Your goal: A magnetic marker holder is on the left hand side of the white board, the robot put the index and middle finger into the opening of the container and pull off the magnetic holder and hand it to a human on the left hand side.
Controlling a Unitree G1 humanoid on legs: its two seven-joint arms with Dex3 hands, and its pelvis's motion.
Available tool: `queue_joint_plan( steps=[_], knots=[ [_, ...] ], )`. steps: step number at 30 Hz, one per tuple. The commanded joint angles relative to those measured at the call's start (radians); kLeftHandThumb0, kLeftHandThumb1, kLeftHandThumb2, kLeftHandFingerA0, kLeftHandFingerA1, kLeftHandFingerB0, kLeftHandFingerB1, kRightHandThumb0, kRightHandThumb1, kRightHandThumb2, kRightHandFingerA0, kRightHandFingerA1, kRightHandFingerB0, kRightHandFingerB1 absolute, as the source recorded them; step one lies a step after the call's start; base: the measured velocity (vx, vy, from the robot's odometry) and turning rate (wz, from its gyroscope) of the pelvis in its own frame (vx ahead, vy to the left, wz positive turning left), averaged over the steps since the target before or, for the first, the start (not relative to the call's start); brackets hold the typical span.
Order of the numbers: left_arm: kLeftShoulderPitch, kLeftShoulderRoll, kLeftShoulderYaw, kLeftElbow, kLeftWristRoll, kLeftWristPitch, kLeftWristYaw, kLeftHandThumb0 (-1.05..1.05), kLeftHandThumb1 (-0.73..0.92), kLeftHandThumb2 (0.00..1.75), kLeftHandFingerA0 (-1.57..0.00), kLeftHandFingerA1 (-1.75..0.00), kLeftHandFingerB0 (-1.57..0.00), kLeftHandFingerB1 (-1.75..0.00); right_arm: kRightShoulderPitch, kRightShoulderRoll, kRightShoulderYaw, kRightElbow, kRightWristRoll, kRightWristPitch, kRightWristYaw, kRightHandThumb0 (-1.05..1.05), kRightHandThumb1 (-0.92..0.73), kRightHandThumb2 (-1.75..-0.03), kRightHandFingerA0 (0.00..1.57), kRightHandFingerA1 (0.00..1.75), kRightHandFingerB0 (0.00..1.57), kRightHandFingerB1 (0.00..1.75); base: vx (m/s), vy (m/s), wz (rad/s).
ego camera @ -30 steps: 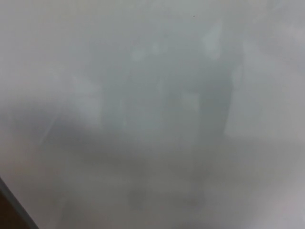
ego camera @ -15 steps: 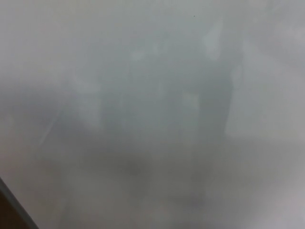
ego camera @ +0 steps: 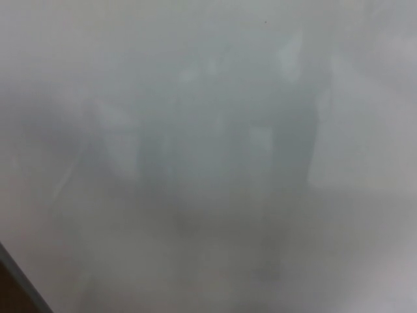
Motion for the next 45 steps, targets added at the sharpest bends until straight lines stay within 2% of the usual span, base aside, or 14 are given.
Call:
queue_joint_plan(
  steps=[1, 2, 13, 18, 20, 24, 25, 26, 27, 28, 31, 32, 36, 45],
  knots=[
    [-0.028, 0.128, 0.055, -0.120, -0.331, 0.054, -0.176, -0.67, 0.40, 0.70, 0.00, -0.18, 0.00, 0.00, -0.012, -0.005, 0.011, 0.016, -0.021, 0.011, -0.015, -0.58, -0.71, -0.63, 0.93, 0.51, 0.74, 0.47, 0.00, 0.000, 0.00],
    [-0.026, 0.124, 0.053, -0.115, -0.337, 0.053, -0.158, -0.76, 0.46, 0.77, 0.00, -0.12, 0.00, 0.00, -0.010, -0.006, 0.011, 0.013, -0.017, 0.017, -0.014, -0.57, -0.71, -0.63, 0.92, 0.51, 0.73, 0.46, 0.00, 0.000, 0.00],
    [-0.008, 0.139, 0.034, -0.058, -0.273, 0.023, -0.199, -0.79, 0.47, 0.82, 0.00, -0.13, 0.00, -0.04, -0.015, -0.002, 0.023, 0.024, -0.024, 0.003, -0.015, -0.57, -0.71, -0.63, 0.93, 0.51, 0.72, 0.47, 0.00, 0.000, 0.00],
    [0.006, 0.148, 0.028, -0.051, -0.271, 0.015, -0.227, -0.79, 0.41, 0.73, 0.00, -0.13, 0.00, -0.03, -0.017, -0.005, 0.026, 0.025, -0.026, 0.001, -0.014, -0.58, -0.71, -0.63, 0.91, 0.51, 0.71, 0.47, 0.00, 0.000, 0.00],
    [0.011, 0.152, 0.024, -0.051, -0.264, 0.011, -0.241, -0.78, 0.46, 0.84, 0.00, -0.16, 0.00, -0.11, -0.017, -0.007, 0.026, 0.026, -0.022, 0.005, -0.007, -0.57, -0.73, -0.63, 0.91, 0.51, 0.71, 0.46, 0.00, 0.000, 0.00],
    [0.017, 0.148, 0.021, -0.056, -0.261, 0.002, -0.240, -0.78, 0.53, 0.57, 0.00, -0.23, 0.00, -0.07, -0.018, -0.009, 0.025, 0.027, -0.021, 0.006, -0.006, -0.58, -0.72, -0.63, 0.90, 0.51, 0.70, 0.47, 0.00, 0.000, 0.00],
    [0.019, 0.150, 0.022, -0.055, -0.261, 0.000, -0.246, -0.77, 0.45, 0.84, 0.00, -0.18, 0.00, -0.11, -0.019, -0.006, 0.026, 0.034, -0.022, -0.004, -0.002, -0.58, -0.73, -0.63, 0.90, 0.51, 0.70, 0.47, 0.00, 0.000, 0.00],
    [0.020, 0.151, 0.022, -0.053, -0.261, -0.001, -0.249, -0.77, 0.45, 0.84, 0.00, -0.18, 0.00, -0.11, -0.020, -0.005, 0.026, 0.037, -0.023, -0.009, 0.000, -0.58, -0.73, -0.63, 0.90, 0.51, 0.70, 0.47, 0.00, 0.000, 0.00],
    [0.023, 0.149, 0.022, -0.058, -0.262, -0.003, -0.249, -0.77, 0.54, 0.57, 0.00, -0.25, 0.00, -0.08, -0.020, -0.004, 0.026, 0.037, -0.028, -0.011, -0.009, -0.58, -0.72, -0.63, 0.91, 0.52, 0.71, 0.47, 0.00, 0.000, 0.00],
    [0.023, 0.148, 0.019, -0.059, -0.264, -0.001, -0.251, -0.80, 0.43, 0.76, 0.00, -0.19, 0.00, -0.06, -0.021, -0.006, 0.026, 0.036, -0.028, -0.005, -0.009, -0.58, -0.72, -0.63, 0.89, 0.51, 0.70, 0.46, 0.00, 0.000, 0.00],
    [0.020, 0.148, 0.010, -0.054, -0.266, 0.002, -0.259, -0.81, 0.47, 0.85, 0.00, -0.18, 0.00, -0.10, -0.024, -0.011, 0.026, 0.029, -0.025, 0.011, -0.008, -0.59, -0.71, -0.63, 0.91, 0.52, 0.71, 0.47, 0.00, 0.000, 0.00],
    [0.018, 0.152, 0.000, -0.044, -0.261, 0.006, -0.265, -0.89, 0.53, 0.85, -0.01, -0.13, 0.00, -0.01, -0.025, -0.011, 0.026, 0.025, -0.025, 0.020, -0.013, -0.60, -0.69, -0.62, 0.92, 0.51, 0.71, 0.47, 0.00, 0.000, 0.00],
    [-0.002, 0.166, -0.051, 0.018, -0.194, -0.008, -0.294, -0.81, 0.49, 0.86, 0.00, -0.20, 0.00, -0.10, -0.025, -0.011, 0.030, 0.021, -0.029, 0.019, -0.014, -0.59, -0.71, -0.62, 0.90, 0.52, 0.70, 0.47, 0.00, 0.000, 0.00],
    [-0.055, 0.192, -0.179, 0.117, -0.058, -0.061, -0.295, -0.82, 0.49, 0.85, -0.03, -0.20, 0.00, -0.04, -0.026, -0.011, 0.034, 0.019, -0.035, 0.015, -0.016, -0.59, -0.71, -0.63, 0.89, 0.52, 0.70, 0.47, 0.00, 0.000, 0.00]
  ],
)
